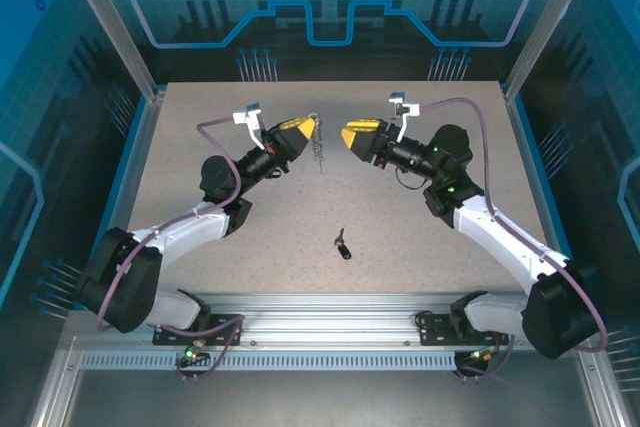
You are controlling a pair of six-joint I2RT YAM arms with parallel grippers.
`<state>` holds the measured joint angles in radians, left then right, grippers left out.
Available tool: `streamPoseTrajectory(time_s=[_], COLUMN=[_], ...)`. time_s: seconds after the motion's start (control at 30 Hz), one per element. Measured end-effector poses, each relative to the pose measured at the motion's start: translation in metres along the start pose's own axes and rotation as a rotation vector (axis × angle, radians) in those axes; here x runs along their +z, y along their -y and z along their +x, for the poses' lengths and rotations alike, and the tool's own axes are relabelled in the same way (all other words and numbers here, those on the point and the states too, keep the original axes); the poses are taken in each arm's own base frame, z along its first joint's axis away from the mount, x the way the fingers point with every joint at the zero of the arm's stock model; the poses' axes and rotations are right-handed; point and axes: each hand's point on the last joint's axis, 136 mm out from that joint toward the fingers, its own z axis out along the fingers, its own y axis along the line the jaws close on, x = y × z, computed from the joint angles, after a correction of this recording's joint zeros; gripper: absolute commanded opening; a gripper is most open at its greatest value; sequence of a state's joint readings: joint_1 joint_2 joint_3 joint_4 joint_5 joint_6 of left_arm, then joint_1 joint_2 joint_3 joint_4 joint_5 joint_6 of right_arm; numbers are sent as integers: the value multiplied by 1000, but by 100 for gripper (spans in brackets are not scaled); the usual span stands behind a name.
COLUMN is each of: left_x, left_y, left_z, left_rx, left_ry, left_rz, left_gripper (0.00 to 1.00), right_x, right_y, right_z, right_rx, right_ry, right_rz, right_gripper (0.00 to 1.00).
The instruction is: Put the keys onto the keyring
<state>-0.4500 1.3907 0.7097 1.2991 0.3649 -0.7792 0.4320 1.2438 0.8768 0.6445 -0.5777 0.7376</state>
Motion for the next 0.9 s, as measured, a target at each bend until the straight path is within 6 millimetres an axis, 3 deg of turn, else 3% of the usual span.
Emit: streamPoseTrajectory(time_s=[0.23,0.53,0.9], left_x=[1,1,1], left_y=[-3,-5,-3], left_z=[-13,-16,-16], left_rx=[-14,-31,-31], left_ry=[82,110,110], left_rz=[-35,-52,-47], left_gripper=[0,0,0], right_x=[14,39,60], right_y=[6,-13,-8], right_z=[-5,-19,-11], right_rx=[20,0,26], right_ry=[42,70,44], right_rz=[1,-75,-99], right_gripper=[35,34,32])
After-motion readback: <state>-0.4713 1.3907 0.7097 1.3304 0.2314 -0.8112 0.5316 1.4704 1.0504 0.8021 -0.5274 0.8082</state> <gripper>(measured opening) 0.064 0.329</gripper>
